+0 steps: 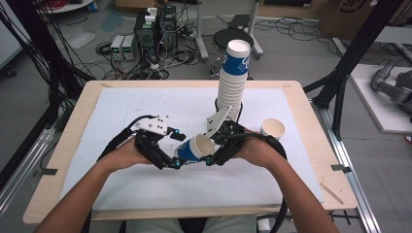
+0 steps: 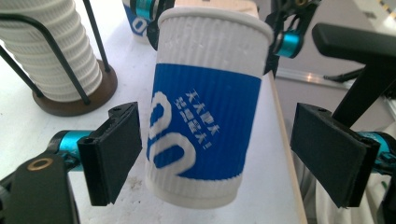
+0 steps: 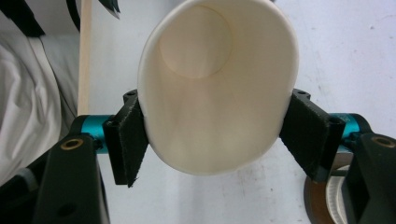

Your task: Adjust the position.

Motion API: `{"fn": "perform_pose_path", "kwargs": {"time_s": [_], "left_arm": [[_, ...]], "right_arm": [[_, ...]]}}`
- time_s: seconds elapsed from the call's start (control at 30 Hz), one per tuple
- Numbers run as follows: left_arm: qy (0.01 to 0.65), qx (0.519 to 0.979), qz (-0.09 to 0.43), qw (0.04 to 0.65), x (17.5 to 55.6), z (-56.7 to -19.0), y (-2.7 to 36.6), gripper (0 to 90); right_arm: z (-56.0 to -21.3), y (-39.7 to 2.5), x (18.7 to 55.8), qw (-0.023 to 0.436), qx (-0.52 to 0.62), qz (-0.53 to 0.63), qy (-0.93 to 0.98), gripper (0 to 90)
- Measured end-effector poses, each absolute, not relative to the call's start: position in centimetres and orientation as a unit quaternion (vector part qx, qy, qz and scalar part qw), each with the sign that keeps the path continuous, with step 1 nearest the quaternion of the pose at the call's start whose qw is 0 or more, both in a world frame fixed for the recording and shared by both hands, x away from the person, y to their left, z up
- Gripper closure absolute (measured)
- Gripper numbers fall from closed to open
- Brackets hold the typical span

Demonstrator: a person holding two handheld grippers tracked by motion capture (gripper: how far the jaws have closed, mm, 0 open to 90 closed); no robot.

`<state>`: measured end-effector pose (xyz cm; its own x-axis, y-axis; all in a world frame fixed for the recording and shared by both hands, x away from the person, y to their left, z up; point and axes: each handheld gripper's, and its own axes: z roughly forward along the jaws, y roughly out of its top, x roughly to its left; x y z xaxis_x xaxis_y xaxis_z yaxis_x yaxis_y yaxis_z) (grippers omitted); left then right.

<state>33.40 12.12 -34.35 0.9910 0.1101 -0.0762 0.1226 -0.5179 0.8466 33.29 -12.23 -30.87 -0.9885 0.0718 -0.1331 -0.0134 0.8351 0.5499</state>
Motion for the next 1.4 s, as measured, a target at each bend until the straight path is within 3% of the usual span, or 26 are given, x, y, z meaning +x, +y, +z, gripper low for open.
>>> {"fn": "perform_pose_path", "kwargs": {"time_s": [0.3,0.87,1.1,1.4], "left_arm": [[0.068,0.884,-0.011,0.463,33.6,-35.0,10.9,17.3],[0.049,0.891,-0.018,0.451,33.6,-35.8,10.4,28.3],[0.045,0.877,-0.009,0.478,33.5,-35.7,10.9,27.9],[0.088,0.839,-0.008,0.537,33.9,-36.4,13.1,27.8]], "right_arm": [[-30.7,-10.7,32.8,0.075,-0.002,0.242,0.967,29.2],[-30.9,-9.9,32.5,0.071,-0.016,0.214,0.974,29.1],[-30.8,-10.7,32.8,0.063,0.002,0.259,0.964,21.9],[-29.8,-14.0,32.8,0.077,0.040,0.365,0.927,21.8]]}}
